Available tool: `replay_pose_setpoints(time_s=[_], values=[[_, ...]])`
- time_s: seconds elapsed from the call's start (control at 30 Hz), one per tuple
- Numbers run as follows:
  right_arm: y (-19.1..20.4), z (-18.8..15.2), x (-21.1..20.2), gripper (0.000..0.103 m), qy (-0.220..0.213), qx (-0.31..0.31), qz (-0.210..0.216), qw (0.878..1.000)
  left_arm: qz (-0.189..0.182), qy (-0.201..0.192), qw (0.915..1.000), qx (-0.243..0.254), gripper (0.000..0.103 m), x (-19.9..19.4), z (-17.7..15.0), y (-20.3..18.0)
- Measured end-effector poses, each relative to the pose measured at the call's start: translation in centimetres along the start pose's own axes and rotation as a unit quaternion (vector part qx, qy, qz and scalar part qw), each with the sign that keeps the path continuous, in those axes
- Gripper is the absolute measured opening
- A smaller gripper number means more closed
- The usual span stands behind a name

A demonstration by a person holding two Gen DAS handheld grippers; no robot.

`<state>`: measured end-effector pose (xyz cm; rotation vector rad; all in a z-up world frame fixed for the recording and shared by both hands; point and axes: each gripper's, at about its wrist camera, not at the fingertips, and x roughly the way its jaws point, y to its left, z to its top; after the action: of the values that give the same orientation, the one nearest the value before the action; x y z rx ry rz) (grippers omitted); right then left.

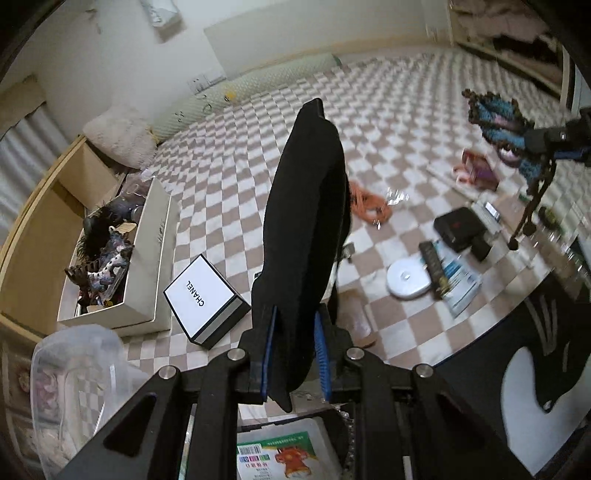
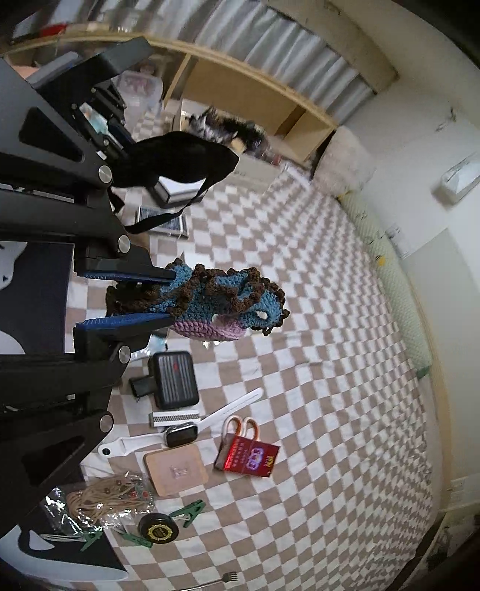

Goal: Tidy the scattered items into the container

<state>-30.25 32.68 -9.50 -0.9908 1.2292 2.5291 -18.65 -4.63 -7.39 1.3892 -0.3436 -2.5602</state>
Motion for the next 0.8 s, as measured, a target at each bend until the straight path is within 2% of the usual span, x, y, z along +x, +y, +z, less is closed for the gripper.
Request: replay_pose_setpoints(time_s=[0.53,0.8], values=[[3.3,-0.2,-6.4,0.017,-0.046,-0.025,0.071,0.996,-0.032,-0.079,0.9951,-0.050,0.019,-7.9,0.5,0.7],[4.2,-0.4,-7.6,0.017,-0.059,-0.036,0.090,0.994,-0.040,-0.108,0.9916,-0.059,0.018,-10.8,0.5,1.0]])
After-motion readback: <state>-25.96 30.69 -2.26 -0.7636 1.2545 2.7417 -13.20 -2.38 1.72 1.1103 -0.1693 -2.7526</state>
